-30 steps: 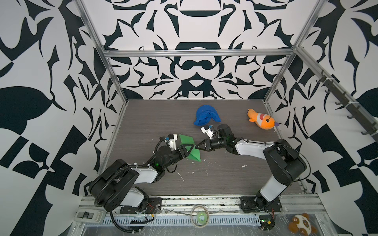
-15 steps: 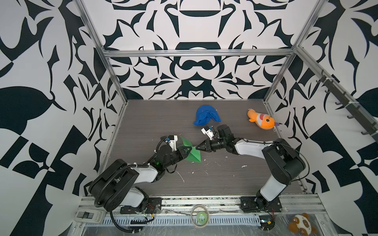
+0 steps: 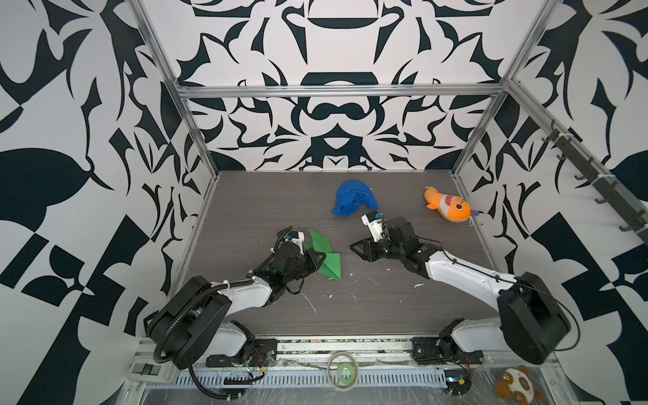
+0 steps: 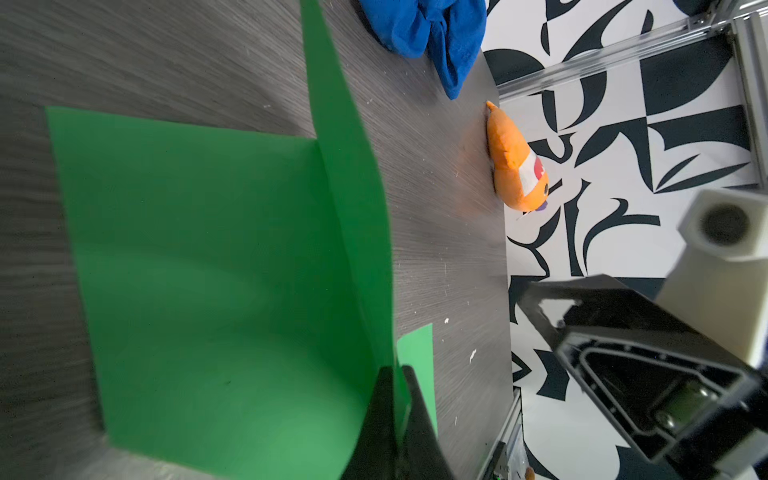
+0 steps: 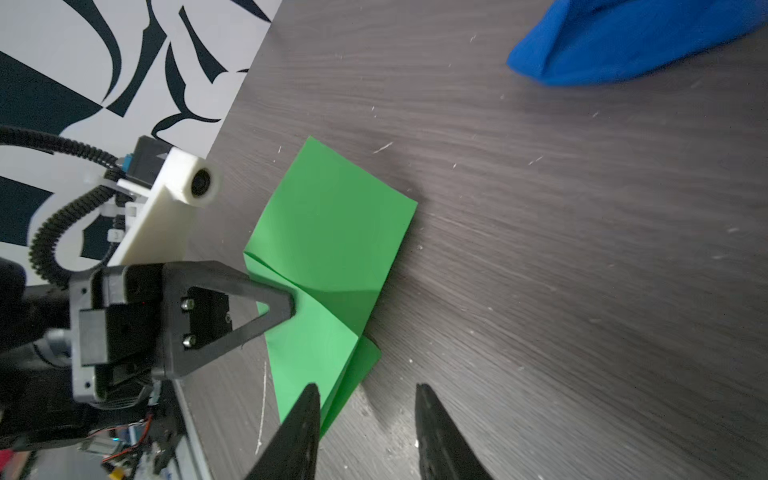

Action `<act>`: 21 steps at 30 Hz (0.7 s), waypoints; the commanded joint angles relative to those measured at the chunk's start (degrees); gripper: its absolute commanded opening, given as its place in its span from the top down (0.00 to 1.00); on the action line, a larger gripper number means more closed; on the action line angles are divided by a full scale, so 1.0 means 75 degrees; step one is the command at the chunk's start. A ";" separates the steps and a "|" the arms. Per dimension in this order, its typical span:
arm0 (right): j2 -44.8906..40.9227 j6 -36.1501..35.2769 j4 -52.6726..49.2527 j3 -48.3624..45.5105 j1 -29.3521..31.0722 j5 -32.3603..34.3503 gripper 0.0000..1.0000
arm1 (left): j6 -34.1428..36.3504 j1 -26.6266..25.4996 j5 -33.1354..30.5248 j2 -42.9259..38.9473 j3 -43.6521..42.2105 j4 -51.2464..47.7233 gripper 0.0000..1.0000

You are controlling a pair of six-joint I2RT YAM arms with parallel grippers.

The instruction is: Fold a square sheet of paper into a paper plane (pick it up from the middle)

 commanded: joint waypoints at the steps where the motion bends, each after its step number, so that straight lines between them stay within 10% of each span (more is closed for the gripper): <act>1: -0.0391 -0.1335 0.0256 -0.0241 0.0862 0.1892 0.57 | -0.0267 0.0028 -0.0415 -0.0142 0.0411 -0.1262 0.94; 21: 0.1906 -0.4202 0.3589 -0.0617 0.3356 0.3122 0.63 | -0.1522 0.0028 -0.0681 -0.0002 0.1022 -0.2830 0.94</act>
